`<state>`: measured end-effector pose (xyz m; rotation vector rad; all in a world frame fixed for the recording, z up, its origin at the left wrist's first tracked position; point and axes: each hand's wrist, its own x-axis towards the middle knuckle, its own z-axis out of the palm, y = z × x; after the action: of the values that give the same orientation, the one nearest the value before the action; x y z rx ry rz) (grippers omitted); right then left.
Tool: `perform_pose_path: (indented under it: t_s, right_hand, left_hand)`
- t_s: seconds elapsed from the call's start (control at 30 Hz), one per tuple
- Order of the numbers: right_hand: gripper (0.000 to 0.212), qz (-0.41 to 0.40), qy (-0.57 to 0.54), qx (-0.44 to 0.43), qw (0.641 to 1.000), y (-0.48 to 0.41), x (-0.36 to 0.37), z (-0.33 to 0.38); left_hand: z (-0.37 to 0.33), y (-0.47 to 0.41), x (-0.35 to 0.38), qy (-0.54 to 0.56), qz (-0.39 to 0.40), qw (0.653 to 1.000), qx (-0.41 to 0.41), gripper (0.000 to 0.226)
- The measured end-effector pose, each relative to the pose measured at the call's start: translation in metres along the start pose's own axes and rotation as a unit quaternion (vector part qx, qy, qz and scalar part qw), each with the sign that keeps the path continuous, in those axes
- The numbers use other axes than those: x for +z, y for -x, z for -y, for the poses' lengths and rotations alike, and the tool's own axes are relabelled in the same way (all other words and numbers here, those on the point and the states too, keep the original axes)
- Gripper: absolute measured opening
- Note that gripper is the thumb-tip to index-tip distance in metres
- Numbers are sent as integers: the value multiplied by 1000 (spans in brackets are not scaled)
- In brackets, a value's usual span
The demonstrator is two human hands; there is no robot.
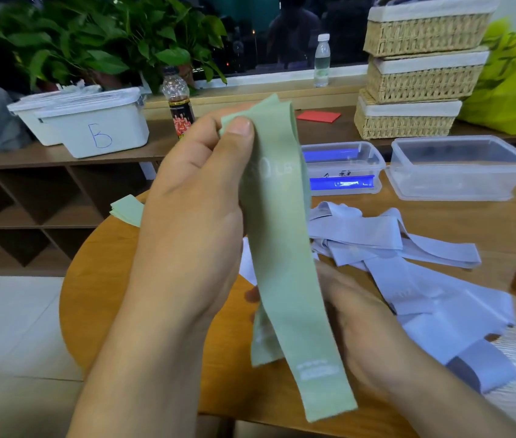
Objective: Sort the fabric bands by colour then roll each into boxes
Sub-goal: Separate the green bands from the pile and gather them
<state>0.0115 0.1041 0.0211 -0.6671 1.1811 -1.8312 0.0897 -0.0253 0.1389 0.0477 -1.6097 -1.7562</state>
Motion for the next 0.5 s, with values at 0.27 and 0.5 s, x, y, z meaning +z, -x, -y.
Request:
perform_pose_path:
  t_s: [0.27, 0.5]
  right_hand:
    - [44, 104, 104, 25, 989, 11, -2, -10]
    - [44, 58, 156, 2, 986, 1, 9, -23]
  left_hand:
    - [26, -22, -27, -41, -175, 983, -40, 26]
    - [11, -10, -22, -118, -107, 987, 2, 27]
